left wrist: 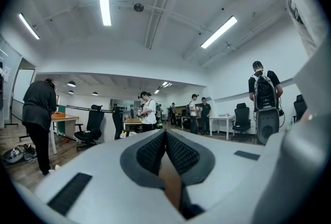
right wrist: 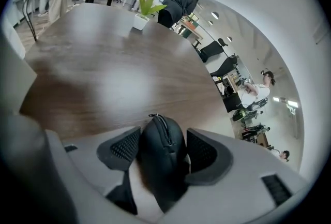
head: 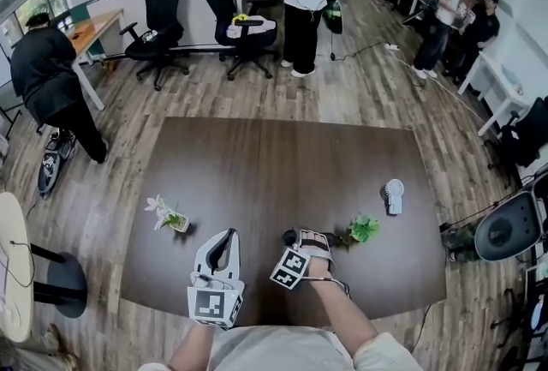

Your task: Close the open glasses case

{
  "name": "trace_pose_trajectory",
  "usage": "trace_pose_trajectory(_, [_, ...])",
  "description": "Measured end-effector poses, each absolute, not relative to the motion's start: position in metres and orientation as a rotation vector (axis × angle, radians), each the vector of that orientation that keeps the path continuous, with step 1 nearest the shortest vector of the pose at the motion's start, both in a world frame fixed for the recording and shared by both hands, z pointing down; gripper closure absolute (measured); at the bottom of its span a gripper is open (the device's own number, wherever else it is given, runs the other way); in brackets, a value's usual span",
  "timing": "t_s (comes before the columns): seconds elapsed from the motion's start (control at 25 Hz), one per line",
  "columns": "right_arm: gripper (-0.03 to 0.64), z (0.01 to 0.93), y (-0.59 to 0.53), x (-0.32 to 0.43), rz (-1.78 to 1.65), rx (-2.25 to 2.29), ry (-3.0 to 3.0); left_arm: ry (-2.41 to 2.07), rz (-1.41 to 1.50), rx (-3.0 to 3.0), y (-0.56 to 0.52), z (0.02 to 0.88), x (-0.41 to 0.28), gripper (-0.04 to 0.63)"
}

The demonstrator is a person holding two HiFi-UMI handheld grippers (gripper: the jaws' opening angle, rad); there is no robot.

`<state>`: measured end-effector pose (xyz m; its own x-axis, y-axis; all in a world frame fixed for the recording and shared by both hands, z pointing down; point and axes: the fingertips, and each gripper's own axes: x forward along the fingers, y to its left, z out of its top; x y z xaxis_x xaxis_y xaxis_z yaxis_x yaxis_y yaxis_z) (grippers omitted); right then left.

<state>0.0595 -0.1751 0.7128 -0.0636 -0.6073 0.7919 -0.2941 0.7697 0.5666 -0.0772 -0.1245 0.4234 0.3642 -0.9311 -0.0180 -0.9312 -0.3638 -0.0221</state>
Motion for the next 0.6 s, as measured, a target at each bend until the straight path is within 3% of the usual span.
trace_pose_trajectory(0.28, [0.235, 0.692, -0.17, 0.055, -0.155, 0.784, -1.826, 1.746, -0.003, -2.575, -0.133, 0.422, -0.079, 0.593])
trace_pose_trajectory(0.6, [0.232, 0.615, -0.17, 0.048, 0.075, 0.961, -2.146, 1.751, -0.012, -2.561, -0.149, 0.419, -0.08, 0.592])
